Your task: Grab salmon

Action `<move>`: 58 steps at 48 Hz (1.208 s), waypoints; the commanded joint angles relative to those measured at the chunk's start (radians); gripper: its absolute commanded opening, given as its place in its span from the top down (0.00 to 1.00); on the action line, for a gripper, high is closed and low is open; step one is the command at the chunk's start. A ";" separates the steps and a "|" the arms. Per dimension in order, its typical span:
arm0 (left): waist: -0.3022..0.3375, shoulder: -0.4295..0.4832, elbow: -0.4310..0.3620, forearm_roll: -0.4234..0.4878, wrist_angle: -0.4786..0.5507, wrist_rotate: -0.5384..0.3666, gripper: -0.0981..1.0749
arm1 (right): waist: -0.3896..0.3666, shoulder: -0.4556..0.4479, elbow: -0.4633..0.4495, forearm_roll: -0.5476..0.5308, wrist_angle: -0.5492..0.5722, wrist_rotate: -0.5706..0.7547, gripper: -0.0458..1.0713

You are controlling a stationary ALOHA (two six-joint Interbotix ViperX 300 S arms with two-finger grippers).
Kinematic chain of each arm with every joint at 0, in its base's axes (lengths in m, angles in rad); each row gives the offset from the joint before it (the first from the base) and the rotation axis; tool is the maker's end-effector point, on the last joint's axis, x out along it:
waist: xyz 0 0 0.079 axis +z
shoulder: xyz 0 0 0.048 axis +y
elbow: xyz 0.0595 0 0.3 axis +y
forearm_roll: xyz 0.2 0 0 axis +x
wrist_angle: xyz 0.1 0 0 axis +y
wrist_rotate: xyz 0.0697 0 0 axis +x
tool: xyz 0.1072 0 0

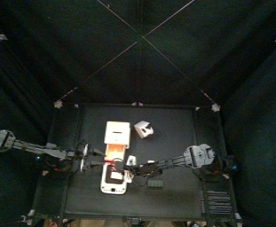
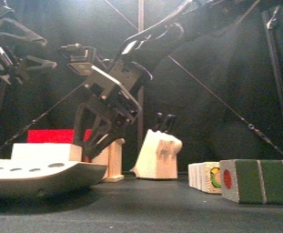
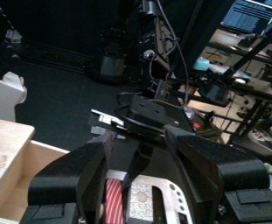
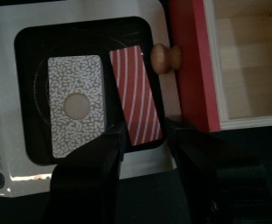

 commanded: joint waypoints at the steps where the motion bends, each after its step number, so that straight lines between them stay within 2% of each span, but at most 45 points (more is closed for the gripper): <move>1: 0.005 0.002 -0.012 0.000 -0.005 0.002 0.18 | 0.002 -0.018 -0.017 0.000 -0.002 -0.002 0.26; 19: 0.014 0.002 -0.011 0.002 -0.005 0.002 0.18 | 0.005 -0.018 -0.015 -0.002 -0.002 -0.002 0.28; 29: 0.018 0.002 -0.012 0.000 -0.005 0.002 0.18 | 0.005 -0.018 -0.014 0.000 -0.002 0.000 0.49; 34: 0.018 0.002 -0.012 0.000 -0.003 0.002 0.18 | 0.005 -0.018 -0.017 0.000 -0.002 0.000 0.56; 58: 0.018 0.002 -0.012 0.000 -0.005 0.000 0.18 | 0.025 -0.066 -0.017 -0.002 -0.002 -0.002 0.57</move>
